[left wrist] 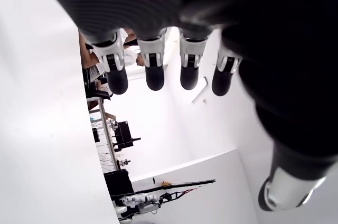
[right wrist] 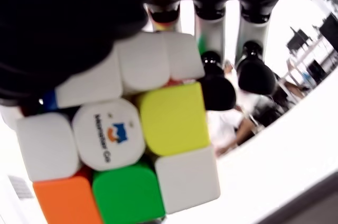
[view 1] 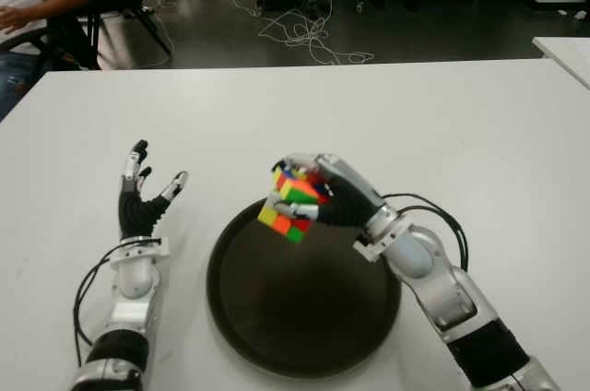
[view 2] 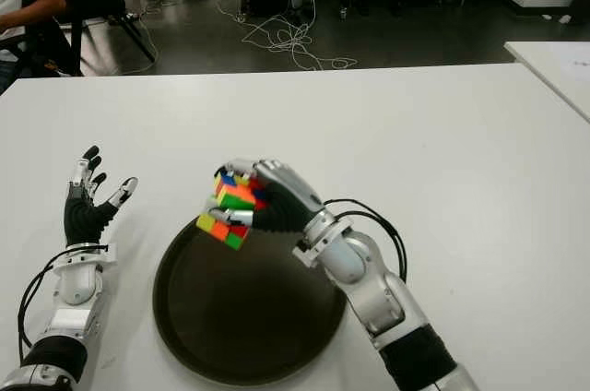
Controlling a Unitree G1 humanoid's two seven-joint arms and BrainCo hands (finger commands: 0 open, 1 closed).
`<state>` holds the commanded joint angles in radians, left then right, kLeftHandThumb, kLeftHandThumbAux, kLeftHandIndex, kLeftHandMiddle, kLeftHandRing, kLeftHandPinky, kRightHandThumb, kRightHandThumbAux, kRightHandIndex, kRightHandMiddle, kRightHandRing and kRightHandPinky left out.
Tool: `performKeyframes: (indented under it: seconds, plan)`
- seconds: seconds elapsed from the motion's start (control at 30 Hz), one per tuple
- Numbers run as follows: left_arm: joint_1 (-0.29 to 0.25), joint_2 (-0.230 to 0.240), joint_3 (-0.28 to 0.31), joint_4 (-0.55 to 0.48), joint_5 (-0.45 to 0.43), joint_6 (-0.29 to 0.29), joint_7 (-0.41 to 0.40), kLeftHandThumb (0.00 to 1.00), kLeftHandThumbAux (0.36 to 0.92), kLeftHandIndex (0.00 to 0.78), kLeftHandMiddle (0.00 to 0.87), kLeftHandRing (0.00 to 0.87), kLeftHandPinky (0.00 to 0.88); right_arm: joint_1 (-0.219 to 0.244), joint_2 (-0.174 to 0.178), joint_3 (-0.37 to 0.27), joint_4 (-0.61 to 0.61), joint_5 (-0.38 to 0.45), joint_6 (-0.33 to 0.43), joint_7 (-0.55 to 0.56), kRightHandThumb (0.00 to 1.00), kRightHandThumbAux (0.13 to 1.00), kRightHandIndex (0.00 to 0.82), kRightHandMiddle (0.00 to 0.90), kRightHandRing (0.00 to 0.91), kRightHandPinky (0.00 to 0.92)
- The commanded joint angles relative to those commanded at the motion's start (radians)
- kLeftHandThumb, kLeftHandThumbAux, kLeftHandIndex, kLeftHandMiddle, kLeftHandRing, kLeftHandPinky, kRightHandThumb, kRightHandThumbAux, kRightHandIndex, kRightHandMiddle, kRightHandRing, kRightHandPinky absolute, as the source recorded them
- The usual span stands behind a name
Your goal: Pick up the Rubik's Cube and put it in the plate
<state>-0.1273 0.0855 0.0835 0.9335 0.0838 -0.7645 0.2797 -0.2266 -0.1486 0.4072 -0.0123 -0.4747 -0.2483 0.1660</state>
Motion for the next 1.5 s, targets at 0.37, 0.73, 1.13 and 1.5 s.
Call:
performKeyframes:
  seconds: [0.37,0.73,1.13,1.5]
  plan:
    - [0.005,0.002,-0.004,-0.007,0.007,-0.002,0.008,0.28,0.68,0.003,0.034,0.007,0.0,-0.005,-0.03,0.045,-0.016,-0.102,0.092,0.058,0.684,0.733,0.436,0.797,0.805,0.79]
    - [0.001,0.007,-0.001,0.003,0.016,0.008,0.019,0.292,0.68,0.008,0.045,0.023,0.012,-0.016,-0.054,0.074,0.001,-0.221,0.127,0.03,0.686,0.733,0.436,0.792,0.798,0.775]
    - [0.0,0.01,-0.004,0.004,0.018,0.003,0.009,0.289,0.682,0.012,0.047,0.023,0.01,-0.023,-0.069,0.075,0.02,-0.262,0.149,0.027,0.686,0.736,0.431,0.746,0.755,0.712]
    - [-0.003,0.008,0.0,0.011,0.008,0.007,0.003,0.304,0.685,0.008,0.048,0.03,0.021,-0.024,-0.08,0.085,0.014,-0.307,0.18,0.022,0.681,0.741,0.421,0.574,0.541,0.515]
